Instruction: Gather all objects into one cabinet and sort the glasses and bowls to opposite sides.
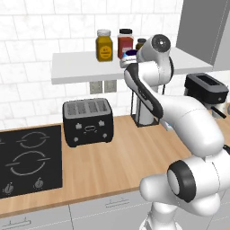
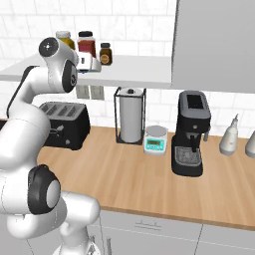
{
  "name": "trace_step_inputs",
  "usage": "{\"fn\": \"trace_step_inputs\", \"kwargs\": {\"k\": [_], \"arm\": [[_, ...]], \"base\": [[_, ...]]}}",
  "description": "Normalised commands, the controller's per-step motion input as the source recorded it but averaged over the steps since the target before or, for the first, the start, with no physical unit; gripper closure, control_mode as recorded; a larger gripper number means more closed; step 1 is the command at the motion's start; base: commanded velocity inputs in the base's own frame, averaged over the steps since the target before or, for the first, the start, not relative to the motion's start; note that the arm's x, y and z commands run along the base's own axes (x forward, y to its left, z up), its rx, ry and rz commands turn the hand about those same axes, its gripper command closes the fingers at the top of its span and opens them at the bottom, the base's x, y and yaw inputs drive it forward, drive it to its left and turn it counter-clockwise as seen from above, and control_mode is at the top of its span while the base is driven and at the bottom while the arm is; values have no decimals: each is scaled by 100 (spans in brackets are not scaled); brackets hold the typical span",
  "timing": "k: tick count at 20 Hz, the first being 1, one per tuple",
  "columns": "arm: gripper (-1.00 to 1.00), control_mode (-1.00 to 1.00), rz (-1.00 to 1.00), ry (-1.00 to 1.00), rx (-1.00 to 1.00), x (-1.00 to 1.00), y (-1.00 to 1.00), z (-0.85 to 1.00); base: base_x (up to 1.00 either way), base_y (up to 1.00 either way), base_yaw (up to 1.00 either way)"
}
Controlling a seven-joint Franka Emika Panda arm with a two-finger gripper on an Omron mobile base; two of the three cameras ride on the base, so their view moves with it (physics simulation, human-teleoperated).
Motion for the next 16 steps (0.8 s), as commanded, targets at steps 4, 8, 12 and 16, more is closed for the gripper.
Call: {"fn": "trace_step_inputs", "kwargs": {"k": [4, 8, 12, 16], "arm": [[100, -100, 0, 0, 0, 0, 0, 0], [100, -100, 0, 0, 0, 0, 0, 0], [100, -100, 0, 0, 0, 0, 0, 0], [100, -100, 0, 0, 0, 0, 0, 0]], "base": [[0, 0, 0], [0, 0, 0], [0, 0, 0], [0, 0, 0]]}}
